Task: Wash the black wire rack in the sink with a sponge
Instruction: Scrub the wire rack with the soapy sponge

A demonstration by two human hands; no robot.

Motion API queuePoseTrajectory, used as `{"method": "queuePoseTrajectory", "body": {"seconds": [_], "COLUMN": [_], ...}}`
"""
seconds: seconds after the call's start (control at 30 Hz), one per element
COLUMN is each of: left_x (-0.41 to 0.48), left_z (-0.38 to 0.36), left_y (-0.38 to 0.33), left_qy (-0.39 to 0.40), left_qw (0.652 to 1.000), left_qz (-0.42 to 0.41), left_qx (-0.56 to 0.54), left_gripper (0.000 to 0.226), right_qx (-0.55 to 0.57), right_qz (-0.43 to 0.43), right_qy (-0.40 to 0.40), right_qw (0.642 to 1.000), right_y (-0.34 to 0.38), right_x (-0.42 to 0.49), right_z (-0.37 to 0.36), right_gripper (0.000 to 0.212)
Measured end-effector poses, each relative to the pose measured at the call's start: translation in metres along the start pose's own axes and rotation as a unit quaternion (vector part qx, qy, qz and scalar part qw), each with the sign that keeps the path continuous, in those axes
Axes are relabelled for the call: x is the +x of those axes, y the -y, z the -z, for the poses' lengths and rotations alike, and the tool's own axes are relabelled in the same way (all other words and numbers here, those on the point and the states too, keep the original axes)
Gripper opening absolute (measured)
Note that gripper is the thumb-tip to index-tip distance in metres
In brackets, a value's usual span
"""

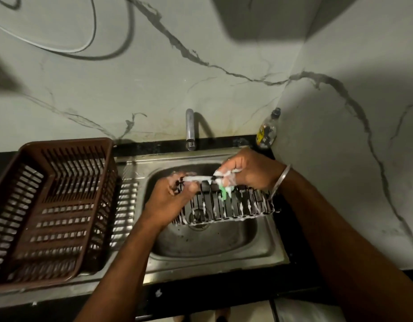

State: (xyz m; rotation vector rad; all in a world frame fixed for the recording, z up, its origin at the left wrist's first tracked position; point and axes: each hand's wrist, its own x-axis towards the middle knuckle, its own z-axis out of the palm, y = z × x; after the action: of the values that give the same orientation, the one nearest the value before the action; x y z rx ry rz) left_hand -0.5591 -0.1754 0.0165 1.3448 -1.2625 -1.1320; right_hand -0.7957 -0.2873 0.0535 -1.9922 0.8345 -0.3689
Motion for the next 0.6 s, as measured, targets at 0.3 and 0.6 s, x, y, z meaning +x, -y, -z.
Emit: {"method": "queuePoseTrajectory", "body": {"seconds": [0.3,0.6], "left_x": [-0.004,-0.001], "left_z": [-0.005,-0.005], "left_y": [0.004,0.028], "left_qy": [-0.057,-0.138], "left_qw": [0.992,0.956], "left_qz": [0.069,0.137], "left_qx": [-0.088,-0.221], "left_gripper": [0.035,0.04], "right_qx": [0.028,-0.068], "right_qz": [-0.055,0.085], "right_qy": [-0.297,-0.341], "right_qw": [0.953,0.934], "right_y": [-0.009,0.014], "right_x": [0.022,-0.007], "right_z": [-0.028,-0.116], "right_gripper": [0.025,0.029]}}
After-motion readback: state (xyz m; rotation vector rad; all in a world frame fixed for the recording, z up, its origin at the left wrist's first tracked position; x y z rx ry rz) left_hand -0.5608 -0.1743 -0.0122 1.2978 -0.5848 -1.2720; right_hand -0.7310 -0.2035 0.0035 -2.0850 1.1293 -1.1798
